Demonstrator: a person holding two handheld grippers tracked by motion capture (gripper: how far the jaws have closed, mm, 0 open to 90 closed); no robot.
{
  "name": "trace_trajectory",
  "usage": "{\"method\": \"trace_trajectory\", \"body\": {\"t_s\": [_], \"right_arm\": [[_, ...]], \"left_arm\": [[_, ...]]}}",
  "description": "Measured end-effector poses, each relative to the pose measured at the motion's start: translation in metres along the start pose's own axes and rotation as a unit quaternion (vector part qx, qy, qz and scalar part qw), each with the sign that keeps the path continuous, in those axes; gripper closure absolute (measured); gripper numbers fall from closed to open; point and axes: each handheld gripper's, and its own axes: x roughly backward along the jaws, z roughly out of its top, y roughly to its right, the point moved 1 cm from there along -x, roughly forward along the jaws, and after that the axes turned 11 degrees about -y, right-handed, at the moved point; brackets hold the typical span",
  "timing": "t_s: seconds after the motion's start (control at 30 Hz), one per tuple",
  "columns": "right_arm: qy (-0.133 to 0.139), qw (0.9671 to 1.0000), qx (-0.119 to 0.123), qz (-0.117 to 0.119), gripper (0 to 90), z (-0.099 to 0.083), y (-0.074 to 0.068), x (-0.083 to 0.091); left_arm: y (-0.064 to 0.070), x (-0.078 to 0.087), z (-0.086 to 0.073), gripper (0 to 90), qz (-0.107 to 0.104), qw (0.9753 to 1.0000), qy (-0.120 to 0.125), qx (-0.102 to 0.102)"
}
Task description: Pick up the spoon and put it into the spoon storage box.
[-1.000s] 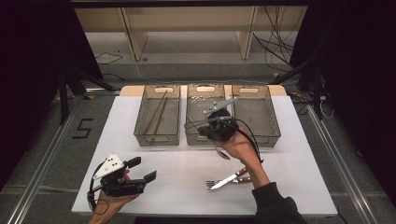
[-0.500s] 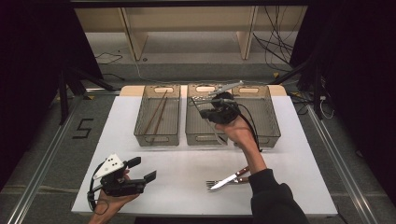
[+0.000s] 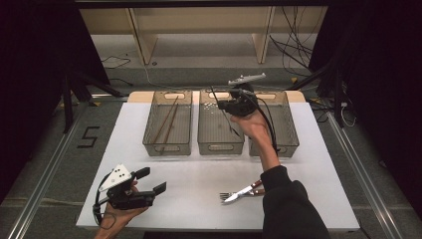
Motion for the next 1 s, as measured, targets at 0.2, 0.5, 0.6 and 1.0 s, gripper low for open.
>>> {"method": "trace_trajectory", "body": {"t_s": [0.2,0.5,0.6,1.0], "right_arm": [[0.014,0.9997,-0.014,-0.013,90.0,0.006,0.007,-0.004],[0.013,0.9993,-0.030,-0.021,90.0,0.006,0.014,-0.016],[0.015,0.9990,-0.034,-0.024,90.0,0.006,0.017,-0.019],[0.011,0.9983,-0.044,-0.035,90.0,0.004,0.022,-0.032]], "left_arm": [[0.000,0.000,0.000,16.6,0.000,1.0000,0.000,0.001],[-0.001,0.000,0.000,16.6,0.000,1.0000,0.000,0.000],[-0.001,0.001,0.000,16.6,-0.001,1.0000,-0.001,0.000],[0.000,0.001,0.000,16.6,-0.002,1.0000,0.000,0.000]]}}
